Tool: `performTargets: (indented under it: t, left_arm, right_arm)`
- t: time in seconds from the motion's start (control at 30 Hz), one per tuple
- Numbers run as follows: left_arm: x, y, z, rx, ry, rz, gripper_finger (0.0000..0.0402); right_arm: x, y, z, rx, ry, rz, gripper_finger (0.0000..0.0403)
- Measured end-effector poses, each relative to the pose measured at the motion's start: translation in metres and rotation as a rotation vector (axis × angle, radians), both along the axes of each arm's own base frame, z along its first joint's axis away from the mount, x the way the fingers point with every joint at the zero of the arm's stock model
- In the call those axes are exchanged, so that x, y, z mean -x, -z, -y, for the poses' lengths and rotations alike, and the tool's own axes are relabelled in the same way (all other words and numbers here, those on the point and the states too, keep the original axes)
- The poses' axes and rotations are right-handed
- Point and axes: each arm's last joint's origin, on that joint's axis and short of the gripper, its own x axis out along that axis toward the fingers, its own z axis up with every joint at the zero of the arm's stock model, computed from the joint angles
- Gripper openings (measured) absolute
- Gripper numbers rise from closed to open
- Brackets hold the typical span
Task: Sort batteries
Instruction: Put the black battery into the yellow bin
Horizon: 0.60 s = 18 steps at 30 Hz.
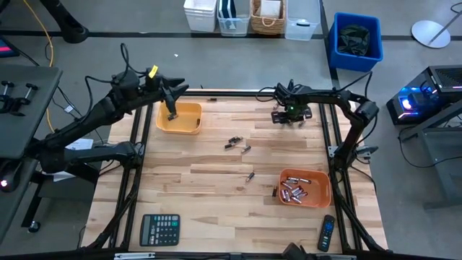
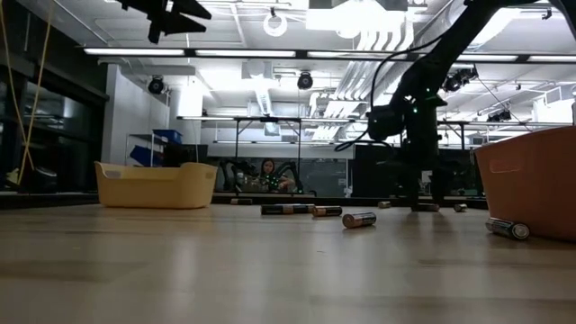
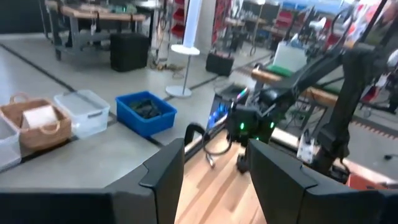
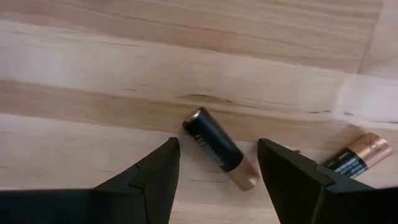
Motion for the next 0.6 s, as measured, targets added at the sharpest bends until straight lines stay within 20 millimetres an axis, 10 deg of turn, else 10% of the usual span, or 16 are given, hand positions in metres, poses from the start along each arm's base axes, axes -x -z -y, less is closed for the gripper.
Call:
performTargets:
  t: [0.3, 0.47, 0.6]
  left_arm:
    - [0.012, -0.023, 0.008, -0.125, 0.000, 0.162, 0.0166]
    - [0.022, -0.034, 0.016, -0.181, -0.004, 0.240, 0.0166]
    - [0.027, -0.040, 0.017, -0.201, -0.063, 0.286, 0.0166]
  right_arm:
    - [-0.003, 0.008, -0.014, -0.031, -0.202, -0.024, 0.0033]
    - [-0.019, -0.009, -0.030, -0.025, -0.328, 0.030, 0.0033]
    - [-0.062, -0.049, -0.044, 0.124, -0.423, 0.399, 0.0033]
